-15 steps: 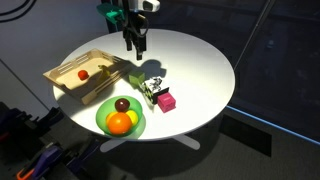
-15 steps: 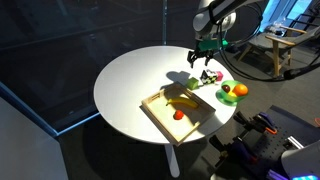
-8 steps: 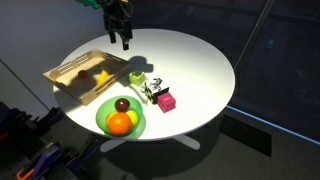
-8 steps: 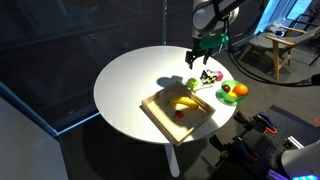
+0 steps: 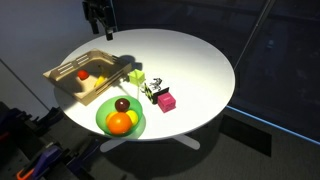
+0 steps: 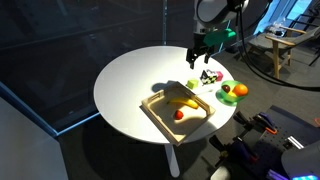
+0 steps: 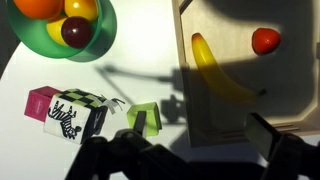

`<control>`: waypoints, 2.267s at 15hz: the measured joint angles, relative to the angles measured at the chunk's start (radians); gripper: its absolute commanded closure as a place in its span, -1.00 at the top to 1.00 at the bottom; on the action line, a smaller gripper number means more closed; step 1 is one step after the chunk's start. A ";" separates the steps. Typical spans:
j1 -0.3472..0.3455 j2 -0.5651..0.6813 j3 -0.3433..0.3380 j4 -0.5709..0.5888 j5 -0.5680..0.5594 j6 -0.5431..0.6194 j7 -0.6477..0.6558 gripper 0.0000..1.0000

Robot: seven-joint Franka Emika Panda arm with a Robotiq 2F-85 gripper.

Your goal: Pick up the block with the number one on it and put it on the table

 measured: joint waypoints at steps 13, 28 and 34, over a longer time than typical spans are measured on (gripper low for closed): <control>0.002 -0.203 0.056 -0.041 0.000 -0.140 0.007 1.00; 0.004 -0.437 0.117 -0.169 0.000 -0.231 -0.045 1.00; 0.004 -0.506 0.118 -0.230 0.001 -0.211 -0.082 1.00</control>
